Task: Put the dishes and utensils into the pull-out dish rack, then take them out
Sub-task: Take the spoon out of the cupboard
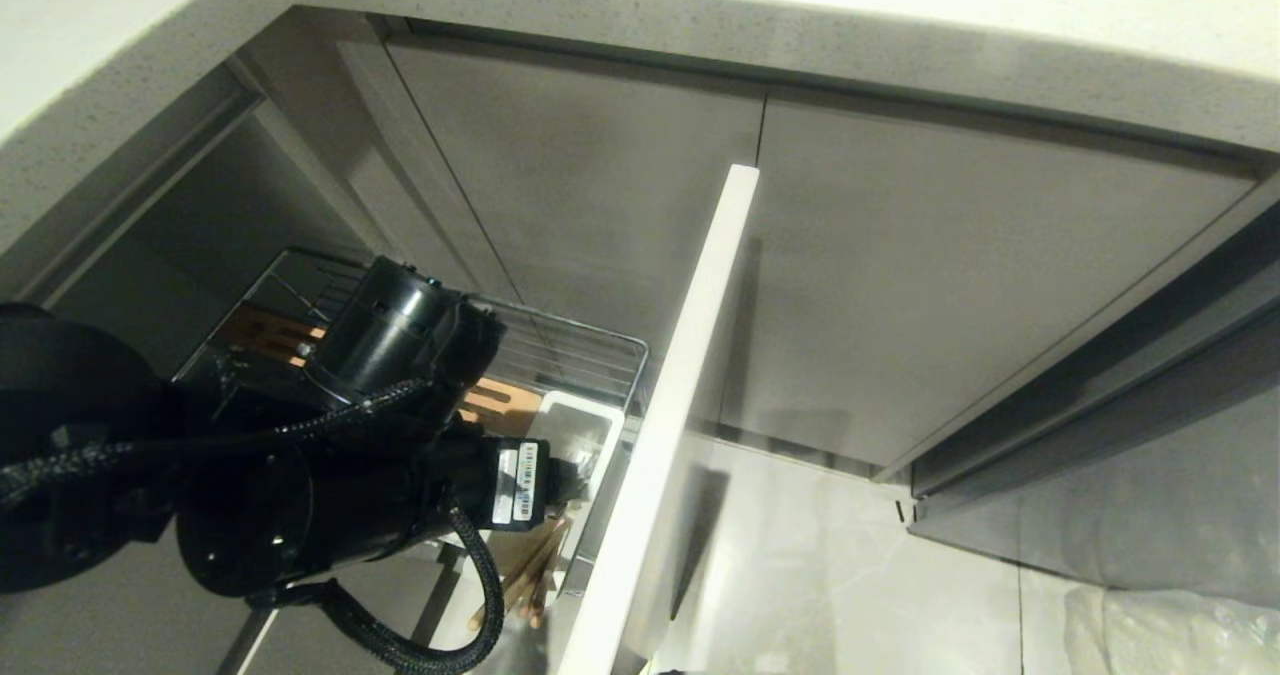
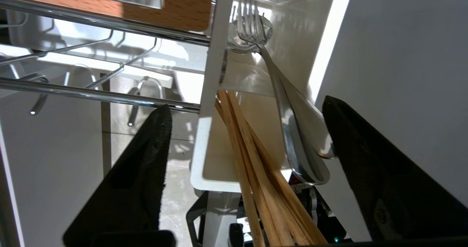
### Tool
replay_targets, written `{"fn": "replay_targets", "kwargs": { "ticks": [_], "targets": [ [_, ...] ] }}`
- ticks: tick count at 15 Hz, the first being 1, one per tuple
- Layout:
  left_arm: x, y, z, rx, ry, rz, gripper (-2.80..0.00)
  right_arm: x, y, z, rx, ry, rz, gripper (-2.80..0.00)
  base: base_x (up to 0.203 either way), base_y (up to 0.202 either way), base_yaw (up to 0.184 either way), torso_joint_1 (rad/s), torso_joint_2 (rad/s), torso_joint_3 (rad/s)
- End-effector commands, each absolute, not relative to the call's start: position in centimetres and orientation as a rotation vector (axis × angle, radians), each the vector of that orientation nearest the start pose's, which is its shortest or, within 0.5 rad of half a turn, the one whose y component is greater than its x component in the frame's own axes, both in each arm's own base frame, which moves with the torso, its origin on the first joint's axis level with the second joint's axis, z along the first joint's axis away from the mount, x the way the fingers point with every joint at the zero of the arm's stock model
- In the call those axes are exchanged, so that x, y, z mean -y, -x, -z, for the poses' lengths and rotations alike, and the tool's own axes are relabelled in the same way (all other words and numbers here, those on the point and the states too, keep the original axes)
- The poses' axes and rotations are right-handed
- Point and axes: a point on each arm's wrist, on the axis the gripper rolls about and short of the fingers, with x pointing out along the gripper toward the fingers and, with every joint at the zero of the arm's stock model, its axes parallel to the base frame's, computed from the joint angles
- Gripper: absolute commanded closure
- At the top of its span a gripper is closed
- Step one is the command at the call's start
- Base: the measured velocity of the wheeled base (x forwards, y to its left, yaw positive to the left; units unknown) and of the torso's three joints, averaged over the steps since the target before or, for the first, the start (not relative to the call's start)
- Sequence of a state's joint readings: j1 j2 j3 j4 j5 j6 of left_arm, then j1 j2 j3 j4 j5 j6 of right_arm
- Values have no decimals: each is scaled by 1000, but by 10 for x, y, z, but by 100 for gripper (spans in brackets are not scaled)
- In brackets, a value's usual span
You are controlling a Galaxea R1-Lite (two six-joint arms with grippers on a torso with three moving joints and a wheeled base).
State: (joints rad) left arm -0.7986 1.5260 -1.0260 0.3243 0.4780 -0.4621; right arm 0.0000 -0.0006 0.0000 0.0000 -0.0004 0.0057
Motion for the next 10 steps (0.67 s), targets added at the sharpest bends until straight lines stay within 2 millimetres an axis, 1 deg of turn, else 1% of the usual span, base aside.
{"fn": "replay_targets", "kwargs": {
  "ticks": [1,3,10],
  "targets": [
    [169,-177,-207,-713,-58,143,-280,0,23,-75,0,-6,0,0,0,0,0,0,0,0],
    [168,-176,-206,-720,-67,137,-280,0,23,-75,0,-6,1,0,0,0,0,0,0,0],
    [164,-175,-202,-719,-144,35,-280,0,23,-75,0,-6,0,0,0,0,0,0,0,0]
  ]
}}
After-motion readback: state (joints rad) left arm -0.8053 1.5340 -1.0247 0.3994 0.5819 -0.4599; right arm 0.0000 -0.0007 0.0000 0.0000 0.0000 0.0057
